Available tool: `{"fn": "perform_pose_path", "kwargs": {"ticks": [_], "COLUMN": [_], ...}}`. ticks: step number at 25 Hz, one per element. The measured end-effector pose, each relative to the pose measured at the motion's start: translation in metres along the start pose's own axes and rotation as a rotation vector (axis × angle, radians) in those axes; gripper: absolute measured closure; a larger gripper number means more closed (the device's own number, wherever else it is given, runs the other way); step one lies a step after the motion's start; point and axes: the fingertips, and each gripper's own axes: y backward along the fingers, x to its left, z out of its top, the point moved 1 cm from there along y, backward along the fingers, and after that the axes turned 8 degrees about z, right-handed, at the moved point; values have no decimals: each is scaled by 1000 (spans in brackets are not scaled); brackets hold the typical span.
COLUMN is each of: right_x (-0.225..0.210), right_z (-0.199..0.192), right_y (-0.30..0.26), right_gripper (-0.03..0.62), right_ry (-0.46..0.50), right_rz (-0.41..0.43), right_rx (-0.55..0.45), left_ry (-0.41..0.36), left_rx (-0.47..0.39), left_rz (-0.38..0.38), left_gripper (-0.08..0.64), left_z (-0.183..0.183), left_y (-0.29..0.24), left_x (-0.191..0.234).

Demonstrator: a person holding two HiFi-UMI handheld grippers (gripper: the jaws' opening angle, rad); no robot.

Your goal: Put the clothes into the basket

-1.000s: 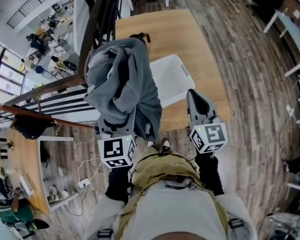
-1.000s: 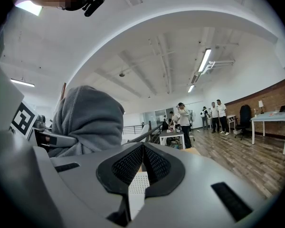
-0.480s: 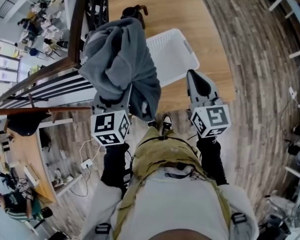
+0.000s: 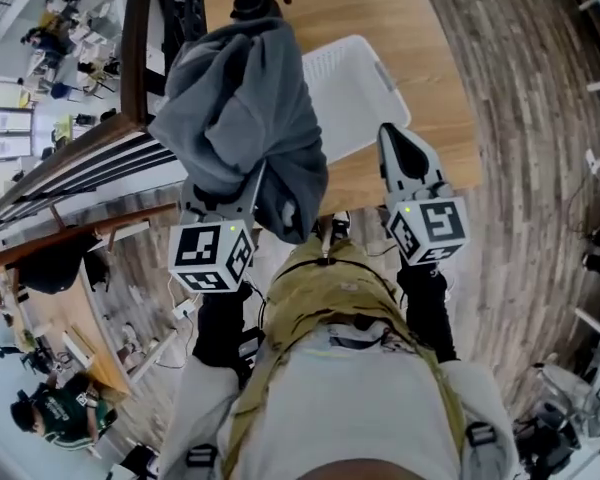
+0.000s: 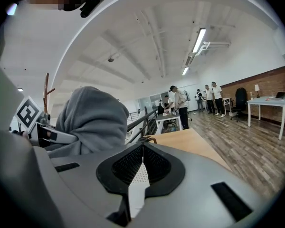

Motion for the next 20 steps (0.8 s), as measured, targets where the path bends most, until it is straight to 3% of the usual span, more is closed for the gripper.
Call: {"fn": "perform_pose_path", "kwargs": {"ticks": [7,20], "right_x": [-10,-29], "right_z": [-3,-19], "right_y": [-21,-39], "right_gripper": [571,571], "right_ry": [-29,-35], "right_rz": [-19,-89], "right_rx": [6,101], "left_ry": [-65,-409], "left_rx": [48,280], "left_rz": [-140,-441], "left_gripper": [276,275], "left_z": [24,2], "left_y": [-7,-99], "left_x": [9,-17]}}
